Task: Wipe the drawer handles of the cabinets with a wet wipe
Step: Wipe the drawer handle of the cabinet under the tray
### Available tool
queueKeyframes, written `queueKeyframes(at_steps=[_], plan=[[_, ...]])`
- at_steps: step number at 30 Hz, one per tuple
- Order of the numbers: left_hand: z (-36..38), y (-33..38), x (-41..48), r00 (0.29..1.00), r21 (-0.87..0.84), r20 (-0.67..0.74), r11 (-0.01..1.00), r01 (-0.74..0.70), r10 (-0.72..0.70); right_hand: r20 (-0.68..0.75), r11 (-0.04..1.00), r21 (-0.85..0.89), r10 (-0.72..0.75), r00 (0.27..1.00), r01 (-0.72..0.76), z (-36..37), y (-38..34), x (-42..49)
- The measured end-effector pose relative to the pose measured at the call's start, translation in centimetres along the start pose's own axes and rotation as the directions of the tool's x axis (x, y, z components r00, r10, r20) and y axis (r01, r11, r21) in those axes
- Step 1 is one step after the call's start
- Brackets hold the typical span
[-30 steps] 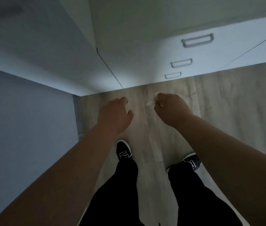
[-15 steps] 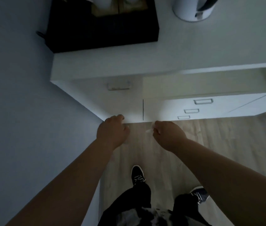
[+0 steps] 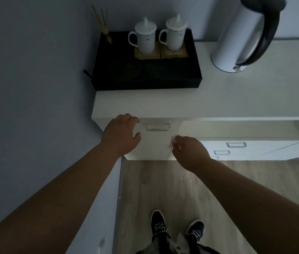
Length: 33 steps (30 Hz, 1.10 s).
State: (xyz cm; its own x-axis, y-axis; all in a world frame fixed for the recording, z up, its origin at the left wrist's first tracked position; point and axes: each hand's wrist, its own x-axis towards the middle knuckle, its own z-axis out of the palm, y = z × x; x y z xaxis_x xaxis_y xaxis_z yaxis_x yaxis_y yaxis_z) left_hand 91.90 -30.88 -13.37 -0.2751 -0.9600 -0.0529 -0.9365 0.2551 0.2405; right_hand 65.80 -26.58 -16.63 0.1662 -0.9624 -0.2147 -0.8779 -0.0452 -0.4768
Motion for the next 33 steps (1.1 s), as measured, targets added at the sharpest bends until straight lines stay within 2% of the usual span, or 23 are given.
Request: queueKeyframes(at_steps=[5, 9, 11, 14, 18, 24, 33], plan=[[-1.0, -2.1, 3.4, 0.994, 0.095, 0.031, 0.990, -0.105, 0.103, -0.056, 0.999, -0.034, 0.039, 0.998, -0.041, -0.2, 0.0, 2.0], [0.2, -3.2, 5.2, 0.978, 0.065, 0.154, 0.986, -0.154, 0.143, -0.075, 0.997, -0.036, 0.068, 0.995, -0.070, 0.1, 0.0, 3.7], [1.2, -4.0, 6.1, 0.958, 0.112, 0.226, 0.972, -0.206, 0.177, -0.070, 0.996, -0.044, 0.079, 0.994, -0.082, 0.4, 0.1, 4.4], [2.0, -5.2, 7.8, 0.933, 0.252, 0.265, 0.916, -0.312, 0.245, -0.083, 0.996, -0.031, 0.087, 0.993, -0.089, 0.9, 0.2, 5.1], [2.3, -6.2, 10.5, 0.893, 0.346, 0.294, 0.833, -0.432, 0.341, -0.154, 0.991, 0.021, 0.131, 0.979, -0.130, 1.4, 0.8, 5.5], [3.7, -7.6, 11.9, 0.856, 0.308, 0.188, 0.799, -0.517, 0.481, -0.217, 0.990, 0.074, 0.131, 0.967, -0.118, 2.3, 0.9, 6.0], [3.8, -7.7, 12.0, 0.869, 0.259, 0.126, 0.830, -0.494, 0.478, -0.204, 0.988, 0.105, 0.135, 0.970, -0.116, 3.7, -0.1, 7.0]])
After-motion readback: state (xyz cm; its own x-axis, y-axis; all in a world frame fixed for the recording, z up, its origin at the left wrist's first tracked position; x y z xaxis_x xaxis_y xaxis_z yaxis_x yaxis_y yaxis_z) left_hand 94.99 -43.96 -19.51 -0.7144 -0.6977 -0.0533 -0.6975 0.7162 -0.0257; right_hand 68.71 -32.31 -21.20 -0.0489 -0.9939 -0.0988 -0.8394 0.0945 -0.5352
